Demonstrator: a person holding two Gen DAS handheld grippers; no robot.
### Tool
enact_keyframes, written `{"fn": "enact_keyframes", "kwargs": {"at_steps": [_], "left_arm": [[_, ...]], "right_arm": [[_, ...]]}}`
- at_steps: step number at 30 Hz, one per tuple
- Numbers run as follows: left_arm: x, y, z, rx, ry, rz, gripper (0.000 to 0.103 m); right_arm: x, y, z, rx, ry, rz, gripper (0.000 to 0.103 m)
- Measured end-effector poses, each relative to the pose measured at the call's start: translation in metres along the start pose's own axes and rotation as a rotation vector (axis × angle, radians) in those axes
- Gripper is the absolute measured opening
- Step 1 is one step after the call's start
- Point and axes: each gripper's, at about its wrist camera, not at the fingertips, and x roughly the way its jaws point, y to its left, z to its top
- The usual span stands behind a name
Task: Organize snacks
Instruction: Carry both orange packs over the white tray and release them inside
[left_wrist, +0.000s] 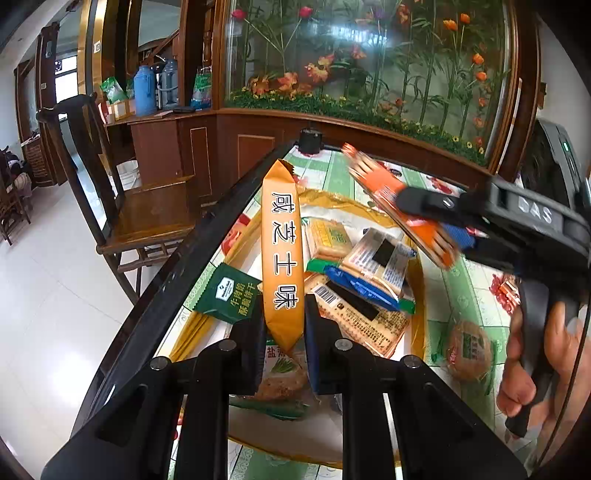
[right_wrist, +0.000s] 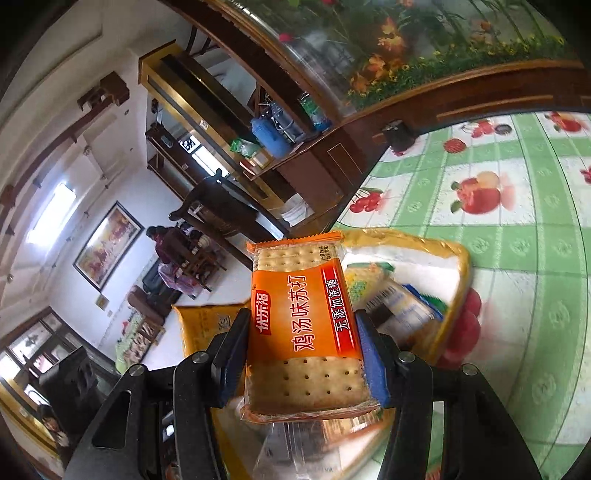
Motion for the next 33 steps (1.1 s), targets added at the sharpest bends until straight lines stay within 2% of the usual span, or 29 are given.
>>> {"fn": "enact_keyframes", "kwargs": {"at_steps": [9, 16, 24, 33], "left_arm": [[0.001, -0.007, -0.003, 0.019, 0.010, 0.004, 0.016], [0.002, -0.009, -0.002, 0.022, 0.012, 0.014, 0.016], [0.008, -0.018, -0.002, 0.040, 0.037, 0.025, 0.016], [0.012, -0.019, -0.002, 0.047, 0.055, 0.030, 0.016]], "right_arm": [[0.024, 0.002, 0.004, -0.014, 0.020, -0.044, 0.056], [0.023, 0.008, 0.003, -0.030, 0.014, -0.039, 0.056], [0.034, 0.018, 0.006, -0.113, 0.030, -0.134, 0.056], [0.055, 0.015, 0.002, -0.129, 0.080, -0.167, 0.056]]}}
